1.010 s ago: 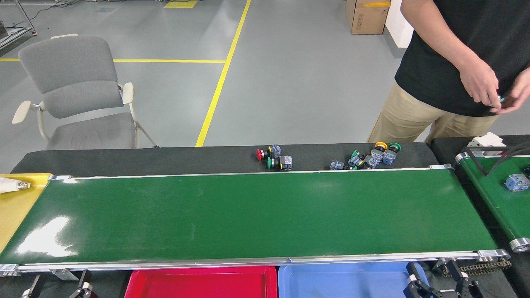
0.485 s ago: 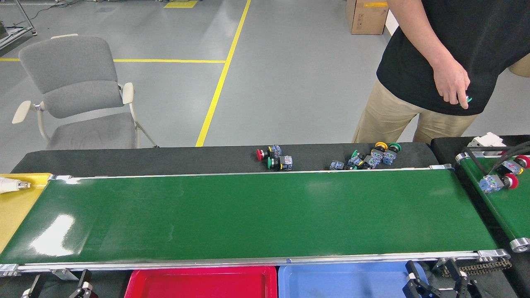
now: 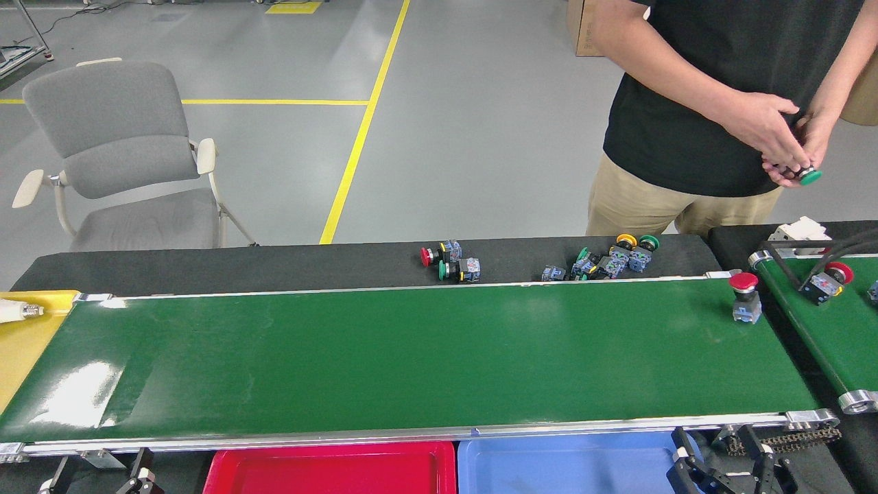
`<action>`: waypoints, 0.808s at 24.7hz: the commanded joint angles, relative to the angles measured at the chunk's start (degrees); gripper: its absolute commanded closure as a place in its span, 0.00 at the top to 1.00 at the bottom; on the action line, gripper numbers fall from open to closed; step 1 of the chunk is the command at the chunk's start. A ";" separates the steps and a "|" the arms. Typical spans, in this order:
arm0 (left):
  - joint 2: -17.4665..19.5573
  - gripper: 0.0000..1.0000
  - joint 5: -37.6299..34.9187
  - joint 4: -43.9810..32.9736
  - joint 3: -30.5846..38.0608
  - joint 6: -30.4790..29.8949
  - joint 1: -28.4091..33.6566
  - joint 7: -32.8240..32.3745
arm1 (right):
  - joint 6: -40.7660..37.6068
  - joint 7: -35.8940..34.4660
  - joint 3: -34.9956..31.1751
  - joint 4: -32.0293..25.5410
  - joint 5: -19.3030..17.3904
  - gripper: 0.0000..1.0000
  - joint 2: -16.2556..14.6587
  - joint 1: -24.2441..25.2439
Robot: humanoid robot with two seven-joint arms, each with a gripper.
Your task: Pick switch part from conveyor to tray
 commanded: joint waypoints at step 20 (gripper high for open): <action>0.81 1.00 0.06 -0.40 0.08 -0.36 -0.58 0.36 | 12.62 8.79 8.00 24.48 2.19 0.98 -4.68 -28.30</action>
